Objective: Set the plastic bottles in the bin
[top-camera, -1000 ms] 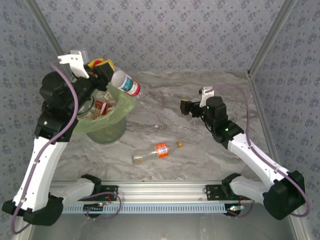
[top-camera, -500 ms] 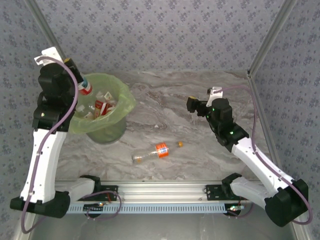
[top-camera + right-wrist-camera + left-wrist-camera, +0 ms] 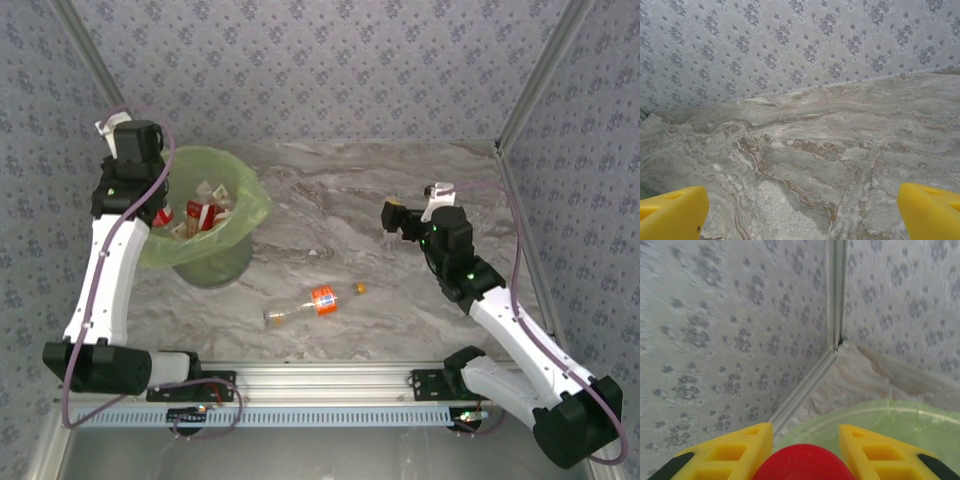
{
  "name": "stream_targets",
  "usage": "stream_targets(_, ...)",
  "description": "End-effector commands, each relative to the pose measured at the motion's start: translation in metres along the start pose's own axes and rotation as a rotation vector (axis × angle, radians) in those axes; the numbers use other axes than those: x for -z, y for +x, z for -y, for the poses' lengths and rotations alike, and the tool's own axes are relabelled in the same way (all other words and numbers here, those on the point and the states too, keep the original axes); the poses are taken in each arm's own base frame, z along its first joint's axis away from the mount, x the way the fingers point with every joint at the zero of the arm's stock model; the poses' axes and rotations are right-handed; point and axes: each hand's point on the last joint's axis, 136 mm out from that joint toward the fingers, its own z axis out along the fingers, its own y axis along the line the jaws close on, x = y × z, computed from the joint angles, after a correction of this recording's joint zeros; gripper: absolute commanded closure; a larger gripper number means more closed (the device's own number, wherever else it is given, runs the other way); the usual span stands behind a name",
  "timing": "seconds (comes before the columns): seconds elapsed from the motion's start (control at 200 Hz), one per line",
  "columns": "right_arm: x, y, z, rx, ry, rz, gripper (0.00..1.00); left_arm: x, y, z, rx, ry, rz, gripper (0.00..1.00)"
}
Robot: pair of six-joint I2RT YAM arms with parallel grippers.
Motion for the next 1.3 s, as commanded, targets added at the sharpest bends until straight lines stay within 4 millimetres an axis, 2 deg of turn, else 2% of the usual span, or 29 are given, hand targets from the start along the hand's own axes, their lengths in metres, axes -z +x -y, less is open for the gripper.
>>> stream_targets(0.0,0.005,-0.001,0.008,-0.052,0.023,0.019,0.01,-0.007,0.022,0.033,-0.119,0.072,-0.119,0.41)
stream_targets(0.03,0.006,-0.001,0.011,-0.061,0.031,0.022,0.01,-0.006,0.024,0.043,-0.163,0.090,-0.131,0.26)
stream_targets(0.05,0.007,0.000,0.013,-0.069,0.041,0.023,0.01,-0.003,0.024,0.050,-0.194,0.104,-0.134,0.21)
stream_targets(0.105,0.008,0.001,0.019,-0.094,0.068,0.024,0.01,0.005,0.021,0.067,-0.272,0.116,-0.116,0.12)
stream_targets(0.18,0.009,0.004,0.022,-0.096,0.070,0.014,0.01,0.019,0.010,0.080,-0.326,0.122,-0.068,0.01)
stream_targets(0.295,0.010,0.008,0.022,-0.088,0.059,-0.008,0.01,0.043,0.001,0.096,-0.310,0.227,-0.046,0.01)
stream_targets(0.41,0.010,0.010,0.025,-0.093,0.075,-0.015,0.01,0.066,0.001,0.115,-0.314,0.335,-0.031,0.01)
stream_targets(0.515,0.009,0.010,0.027,-0.101,0.083,-0.010,0.01,0.088,0.012,0.139,-0.320,0.501,-0.053,0.01)
stream_targets(0.645,0.008,0.010,0.031,-0.111,0.103,-0.005,0.01,0.126,0.026,0.170,-0.298,0.775,-0.069,0.01)
stream_targets(0.819,0.007,0.014,0.035,-0.116,0.123,-0.022,0.01,0.177,0.040,0.195,-0.328,1.012,-0.039,0.01)
stream_targets(0.969,0.009,0.021,0.036,-0.110,0.124,-0.054,0.01,0.210,0.067,0.214,-0.456,1.118,-0.025,0.01)
stream_targets(1.099,0.010,0.032,0.038,-0.101,0.119,-0.091,0.01,0.234,0.105,0.229,-0.596,1.191,-0.044,0.01)
stream_targets(1.294,0.013,0.042,0.043,-0.099,0.143,-0.116,0.01,0.248,0.156,0.240,-0.803,1.233,-0.067,0.01)
